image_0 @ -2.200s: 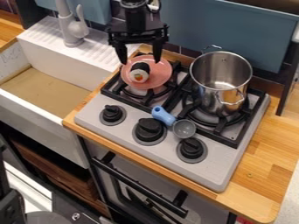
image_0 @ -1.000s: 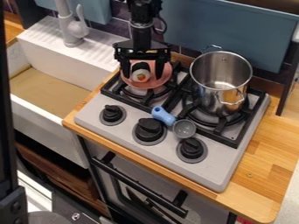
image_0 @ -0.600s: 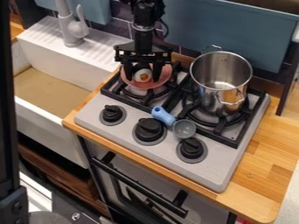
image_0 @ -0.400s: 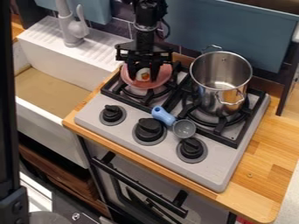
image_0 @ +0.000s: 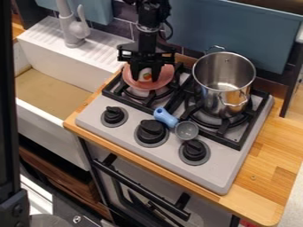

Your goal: Put the black object into the silver pot

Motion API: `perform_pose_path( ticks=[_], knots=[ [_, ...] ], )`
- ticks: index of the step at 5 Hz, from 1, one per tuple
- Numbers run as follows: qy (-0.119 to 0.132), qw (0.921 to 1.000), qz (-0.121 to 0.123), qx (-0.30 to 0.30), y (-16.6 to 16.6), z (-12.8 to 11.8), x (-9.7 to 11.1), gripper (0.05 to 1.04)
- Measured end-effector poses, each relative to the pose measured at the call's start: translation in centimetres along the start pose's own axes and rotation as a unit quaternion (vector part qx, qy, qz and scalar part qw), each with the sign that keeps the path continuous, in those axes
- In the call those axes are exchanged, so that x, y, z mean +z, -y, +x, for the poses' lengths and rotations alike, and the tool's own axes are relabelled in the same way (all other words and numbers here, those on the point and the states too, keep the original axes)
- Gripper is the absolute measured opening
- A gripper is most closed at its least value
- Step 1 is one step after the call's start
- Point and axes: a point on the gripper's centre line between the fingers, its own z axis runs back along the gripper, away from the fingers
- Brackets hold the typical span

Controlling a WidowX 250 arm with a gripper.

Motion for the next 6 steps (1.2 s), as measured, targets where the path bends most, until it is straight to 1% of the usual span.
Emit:
perform_pose_path(
  ticks=[1,2,3,4,5,6],
  knots=[
    [0.004,0.9994,-0.007,0.034,0.0,-0.1,2.1,0.473],
    [-0.009,0.9981,-0.01,0.06,0.4,-1.0,4.3,0.473],
    [-0.024,0.9966,-0.037,0.07,1.6,-1.5,8.1,0.473],
    [-0.05,0.9959,-0.051,0.055,3.6,-2.9,10.4,0.473],
    [-0.034,0.9954,-0.071,0.053,6.4,-5.5,11.1,0.473],
    [-0.027,0.9961,-0.078,0.031,8.8,-7.1,11.6,0.473]
  ],
)
